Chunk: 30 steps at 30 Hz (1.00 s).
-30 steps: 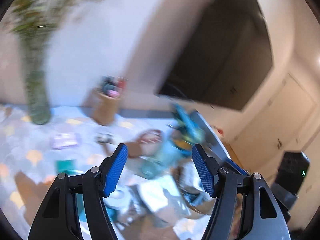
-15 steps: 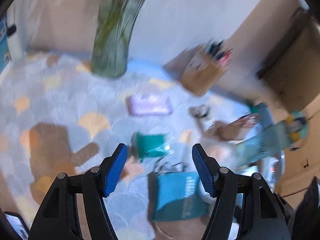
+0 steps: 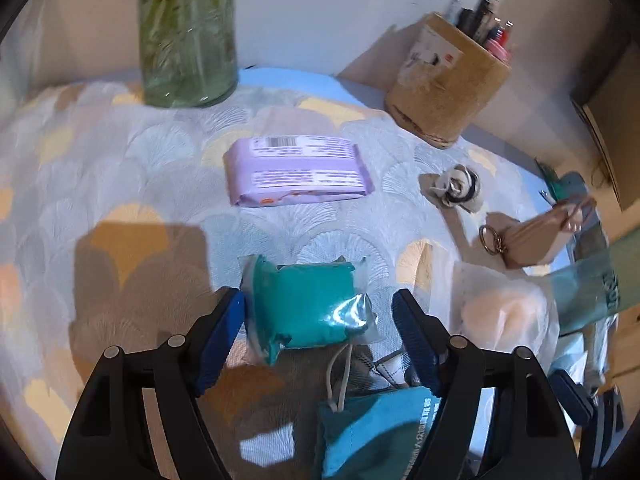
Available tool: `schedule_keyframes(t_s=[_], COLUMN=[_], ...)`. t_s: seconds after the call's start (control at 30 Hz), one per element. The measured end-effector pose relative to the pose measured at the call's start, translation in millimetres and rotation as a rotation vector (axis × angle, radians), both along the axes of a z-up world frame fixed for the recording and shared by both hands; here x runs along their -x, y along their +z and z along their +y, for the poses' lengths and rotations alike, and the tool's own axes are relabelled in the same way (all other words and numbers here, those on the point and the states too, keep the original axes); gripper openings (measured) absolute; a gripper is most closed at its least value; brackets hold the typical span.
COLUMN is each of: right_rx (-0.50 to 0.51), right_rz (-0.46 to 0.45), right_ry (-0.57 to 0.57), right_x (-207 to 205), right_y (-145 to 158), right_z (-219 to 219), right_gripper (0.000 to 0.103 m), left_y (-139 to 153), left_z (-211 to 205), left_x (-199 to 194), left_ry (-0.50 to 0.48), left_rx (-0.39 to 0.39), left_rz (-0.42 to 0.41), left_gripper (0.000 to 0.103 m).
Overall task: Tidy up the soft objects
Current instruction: 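Grasp the teal pouch with left tool while right tool grasps white tape roll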
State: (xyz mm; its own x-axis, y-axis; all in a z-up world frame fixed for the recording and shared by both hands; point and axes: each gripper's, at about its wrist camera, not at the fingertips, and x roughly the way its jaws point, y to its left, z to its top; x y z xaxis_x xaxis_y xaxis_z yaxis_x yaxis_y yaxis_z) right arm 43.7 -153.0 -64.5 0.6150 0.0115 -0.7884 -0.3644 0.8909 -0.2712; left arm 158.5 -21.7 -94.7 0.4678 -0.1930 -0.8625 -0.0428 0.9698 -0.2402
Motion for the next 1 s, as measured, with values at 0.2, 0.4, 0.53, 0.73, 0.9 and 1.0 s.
schedule_keyframes(t_s=[0.2, 0.4, 0.53, 0.73, 0.9, 1.0], right_rx=[-0.032, -0.115, -0.152, -0.192, -0.187, -0.192], right_rz=[0.024, -0.002, -0.038, -0.089, -0.137, -0.140], right_ry=[-0.004, -0.011, -0.006, 0.017, 0.045, 0.052], right_x=[-7, -1, 5, 16, 25, 28], right_y=[-9, 5, 21, 47, 63, 65], right_z=[-8, -21, -26, -29, -26, -25], right_gripper=[0.067, 0.067, 0.067, 0.067, 0.067, 0.067], left_y=[0, 3, 12, 35, 55, 61], left_z=[13, 20, 21, 24, 21, 16], left_x=[0, 4, 7, 16, 26, 32], left_ry=[0.034, 0.048, 0.062, 0.064, 0.040, 0.029], left_rx=[0.052, 0.090, 0.105, 0.126, 0.100, 0.075], left_rz=[-0.030, -0.036, -0.058, -0.106, -0.153, -0.160], left_gripper=[0.049, 0.048, 0.048, 0.048, 0.048, 0.048])
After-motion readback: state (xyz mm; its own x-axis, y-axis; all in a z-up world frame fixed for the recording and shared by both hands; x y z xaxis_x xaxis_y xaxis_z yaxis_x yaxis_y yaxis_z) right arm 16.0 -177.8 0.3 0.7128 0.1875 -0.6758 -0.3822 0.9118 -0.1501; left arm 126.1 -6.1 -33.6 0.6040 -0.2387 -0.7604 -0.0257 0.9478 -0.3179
